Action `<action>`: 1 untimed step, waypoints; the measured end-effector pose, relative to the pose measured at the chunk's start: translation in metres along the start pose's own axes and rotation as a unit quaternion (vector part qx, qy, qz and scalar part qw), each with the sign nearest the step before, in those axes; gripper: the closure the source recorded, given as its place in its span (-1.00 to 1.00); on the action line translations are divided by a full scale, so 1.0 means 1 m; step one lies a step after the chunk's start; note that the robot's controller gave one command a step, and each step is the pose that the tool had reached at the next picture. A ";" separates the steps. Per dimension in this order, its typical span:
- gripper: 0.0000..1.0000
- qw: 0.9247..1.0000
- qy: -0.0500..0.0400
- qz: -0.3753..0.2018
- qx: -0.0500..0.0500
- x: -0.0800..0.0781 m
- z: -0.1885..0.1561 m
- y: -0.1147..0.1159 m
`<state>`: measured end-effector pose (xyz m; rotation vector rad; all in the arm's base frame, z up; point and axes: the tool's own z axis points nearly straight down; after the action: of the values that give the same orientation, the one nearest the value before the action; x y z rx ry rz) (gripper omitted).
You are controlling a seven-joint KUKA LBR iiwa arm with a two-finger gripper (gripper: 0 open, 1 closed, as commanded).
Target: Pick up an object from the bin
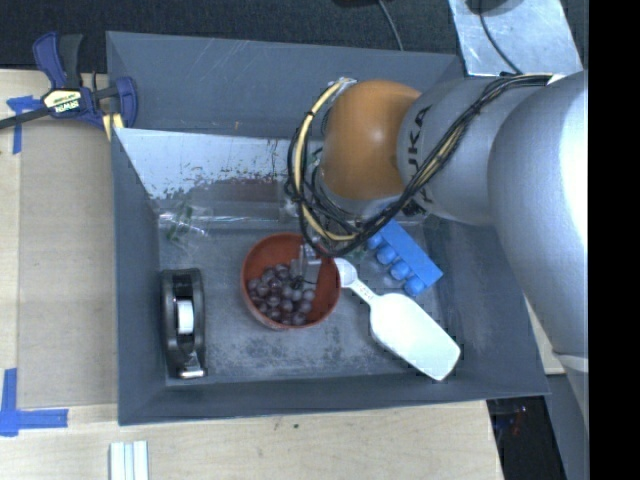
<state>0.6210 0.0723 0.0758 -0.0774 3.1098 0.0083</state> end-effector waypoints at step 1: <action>1.00 0.994 0.005 0.113 0.000 -0.003 -0.001 0.023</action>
Offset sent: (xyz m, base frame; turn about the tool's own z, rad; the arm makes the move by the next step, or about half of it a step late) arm 0.0000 0.0000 0.0000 0.0000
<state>0.6229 0.0953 0.0773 0.2744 3.1093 0.0124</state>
